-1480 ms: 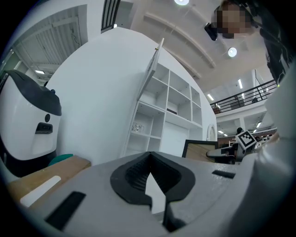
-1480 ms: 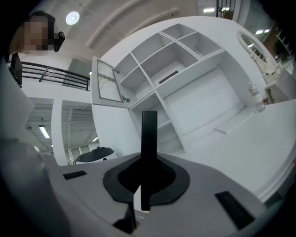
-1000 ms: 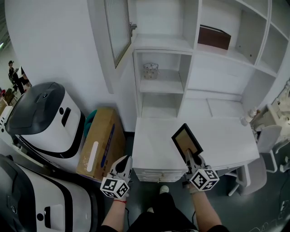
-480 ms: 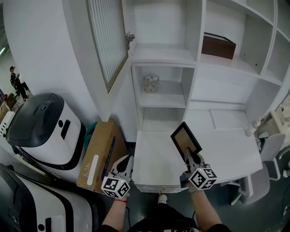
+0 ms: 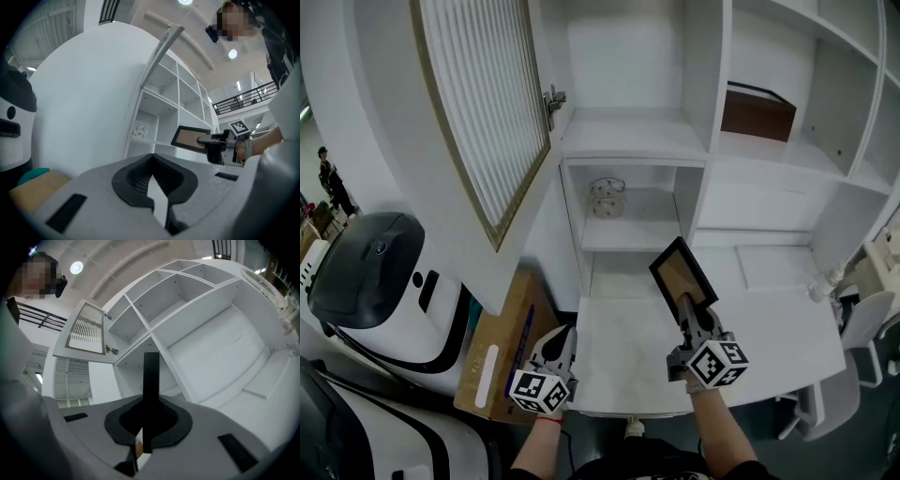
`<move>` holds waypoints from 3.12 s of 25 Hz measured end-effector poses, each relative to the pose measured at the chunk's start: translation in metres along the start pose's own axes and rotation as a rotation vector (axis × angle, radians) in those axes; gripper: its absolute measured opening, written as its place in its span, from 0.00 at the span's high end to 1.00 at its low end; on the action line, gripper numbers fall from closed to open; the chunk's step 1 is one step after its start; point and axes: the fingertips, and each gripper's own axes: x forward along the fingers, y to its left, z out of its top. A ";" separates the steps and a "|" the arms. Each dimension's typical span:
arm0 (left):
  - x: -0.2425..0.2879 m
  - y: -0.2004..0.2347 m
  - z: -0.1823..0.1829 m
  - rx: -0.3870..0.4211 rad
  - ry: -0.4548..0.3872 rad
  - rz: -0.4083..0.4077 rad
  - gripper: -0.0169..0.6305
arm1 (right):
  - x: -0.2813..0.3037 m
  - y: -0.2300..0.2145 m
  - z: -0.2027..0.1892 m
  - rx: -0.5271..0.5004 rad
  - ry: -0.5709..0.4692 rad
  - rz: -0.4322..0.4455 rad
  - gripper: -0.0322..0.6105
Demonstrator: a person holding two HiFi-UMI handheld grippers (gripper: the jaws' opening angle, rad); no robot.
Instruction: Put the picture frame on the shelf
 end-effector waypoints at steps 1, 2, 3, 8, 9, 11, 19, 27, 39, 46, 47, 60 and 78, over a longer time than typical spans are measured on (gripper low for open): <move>0.004 0.002 0.000 0.002 0.001 0.002 0.97 | 0.008 -0.001 0.003 -0.002 -0.006 0.000 0.93; 0.008 0.005 0.000 0.004 0.002 0.006 0.97 | 0.016 -0.002 0.007 -0.006 -0.012 -0.001 0.93; 0.012 0.007 0.000 0.005 0.002 0.010 0.97 | 0.023 -0.002 0.009 -0.013 -0.018 -0.002 0.93; 0.026 0.020 0.001 0.009 0.002 0.039 0.97 | 0.060 -0.007 0.019 -0.069 -0.031 -0.041 0.93; 0.029 0.023 0.001 0.011 0.002 0.044 0.97 | 0.067 -0.008 0.020 -0.091 -0.025 -0.058 0.93; 0.033 0.028 0.001 0.015 0.003 0.054 0.97 | 0.080 -0.009 0.020 -0.145 -0.008 -0.099 0.93; 0.051 0.044 0.004 0.021 0.002 0.097 0.97 | 0.124 -0.013 0.022 -0.243 0.021 -0.204 0.93; 0.076 0.031 0.003 0.031 0.019 0.054 0.97 | 0.151 -0.020 0.025 -0.280 0.026 -0.253 0.93; 0.106 0.029 -0.004 0.027 0.095 -0.137 0.97 | 0.179 -0.038 0.027 -0.305 0.050 -0.423 0.93; 0.117 0.035 0.000 0.033 0.114 -0.207 0.97 | 0.180 -0.050 0.032 -0.203 0.029 -0.505 0.93; 0.118 0.035 0.000 0.033 0.115 -0.213 0.97 | 0.180 -0.052 0.032 -0.183 0.021 -0.516 0.93; 0.122 0.040 0.000 0.039 0.121 -0.240 0.97 | 0.181 -0.061 0.034 -0.124 -0.022 -0.572 0.93; 0.124 0.035 -0.003 0.030 0.125 -0.248 0.97 | 0.164 -0.048 0.005 -0.161 0.057 -0.452 0.69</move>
